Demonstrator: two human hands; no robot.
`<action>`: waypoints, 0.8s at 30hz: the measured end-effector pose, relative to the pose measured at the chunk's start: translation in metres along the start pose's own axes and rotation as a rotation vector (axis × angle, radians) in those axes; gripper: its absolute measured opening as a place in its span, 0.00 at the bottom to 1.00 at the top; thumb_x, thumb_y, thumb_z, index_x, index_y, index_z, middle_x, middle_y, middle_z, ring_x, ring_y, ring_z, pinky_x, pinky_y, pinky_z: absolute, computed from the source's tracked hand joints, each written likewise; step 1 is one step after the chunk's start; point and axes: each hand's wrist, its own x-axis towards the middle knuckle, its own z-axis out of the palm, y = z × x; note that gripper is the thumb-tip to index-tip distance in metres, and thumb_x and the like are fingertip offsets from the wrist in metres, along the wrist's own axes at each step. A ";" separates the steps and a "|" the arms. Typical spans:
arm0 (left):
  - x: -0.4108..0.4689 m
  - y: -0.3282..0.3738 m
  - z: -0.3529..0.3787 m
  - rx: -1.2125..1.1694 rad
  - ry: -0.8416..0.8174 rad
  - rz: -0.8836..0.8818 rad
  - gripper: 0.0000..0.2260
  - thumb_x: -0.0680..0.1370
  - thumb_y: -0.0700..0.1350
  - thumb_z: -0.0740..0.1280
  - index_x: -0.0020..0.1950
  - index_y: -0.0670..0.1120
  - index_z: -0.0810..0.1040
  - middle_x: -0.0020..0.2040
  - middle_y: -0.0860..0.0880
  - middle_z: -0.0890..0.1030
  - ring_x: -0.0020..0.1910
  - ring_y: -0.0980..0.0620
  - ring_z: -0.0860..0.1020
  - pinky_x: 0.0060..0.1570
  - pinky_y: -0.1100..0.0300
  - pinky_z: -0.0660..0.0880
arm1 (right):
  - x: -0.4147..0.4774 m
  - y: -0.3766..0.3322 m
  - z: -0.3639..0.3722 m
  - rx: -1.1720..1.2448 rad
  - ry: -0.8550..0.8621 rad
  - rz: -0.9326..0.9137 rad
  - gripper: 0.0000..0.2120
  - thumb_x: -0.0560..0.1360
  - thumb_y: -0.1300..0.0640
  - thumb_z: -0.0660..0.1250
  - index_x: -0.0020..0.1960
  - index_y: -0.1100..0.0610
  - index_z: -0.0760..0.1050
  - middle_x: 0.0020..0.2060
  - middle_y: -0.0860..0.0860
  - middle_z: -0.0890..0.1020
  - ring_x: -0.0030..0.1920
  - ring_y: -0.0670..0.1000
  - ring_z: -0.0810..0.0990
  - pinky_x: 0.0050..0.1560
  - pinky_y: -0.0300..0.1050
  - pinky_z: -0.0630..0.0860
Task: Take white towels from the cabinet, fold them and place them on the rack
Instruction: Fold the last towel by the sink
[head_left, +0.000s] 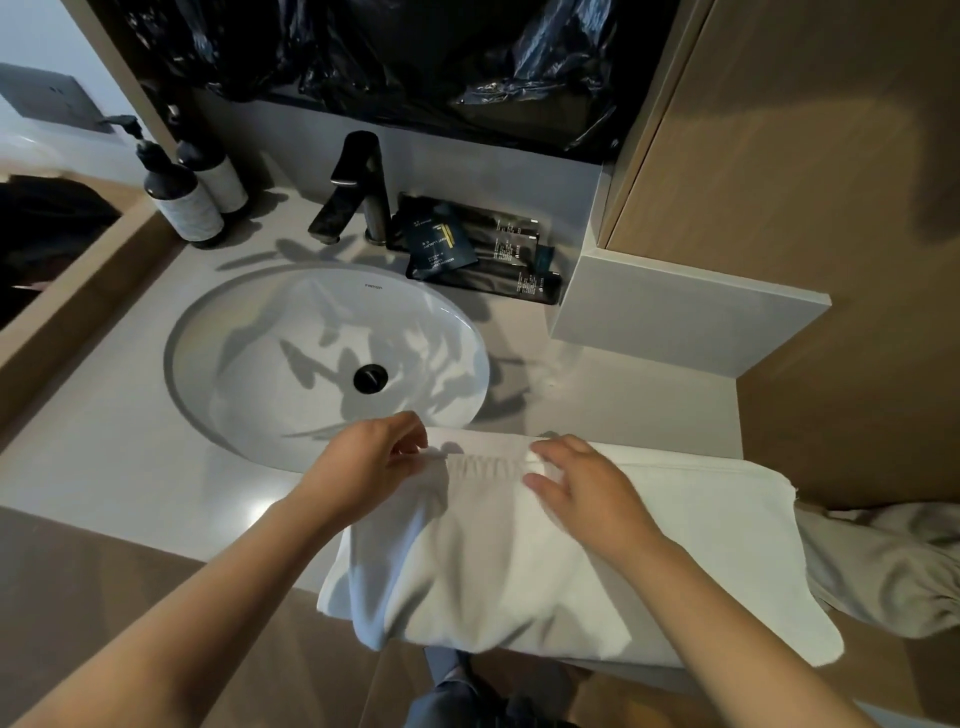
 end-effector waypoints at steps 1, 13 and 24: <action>-0.004 -0.001 0.000 -0.063 0.030 -0.007 0.07 0.74 0.47 0.73 0.43 0.52 0.74 0.36 0.58 0.79 0.36 0.59 0.77 0.34 0.72 0.69 | 0.002 -0.009 0.002 0.035 -0.051 -0.029 0.22 0.80 0.46 0.63 0.72 0.52 0.70 0.69 0.47 0.72 0.63 0.51 0.75 0.64 0.41 0.69; -0.096 -0.013 0.007 -0.710 0.395 -0.298 0.11 0.75 0.56 0.68 0.52 0.51 0.80 0.47 0.51 0.84 0.48 0.54 0.82 0.48 0.58 0.80 | 0.018 -0.065 0.018 0.240 -0.061 -0.244 0.12 0.78 0.52 0.66 0.39 0.57 0.74 0.37 0.48 0.74 0.39 0.45 0.73 0.41 0.40 0.68; -0.152 -0.020 0.037 -0.418 0.278 -0.104 0.31 0.66 0.68 0.73 0.66 0.63 0.69 0.62 0.68 0.72 0.62 0.63 0.72 0.58 0.65 0.71 | -0.013 -0.048 -0.023 0.376 0.116 -0.266 0.18 0.76 0.39 0.60 0.41 0.53 0.74 0.31 0.52 0.75 0.33 0.55 0.73 0.35 0.49 0.71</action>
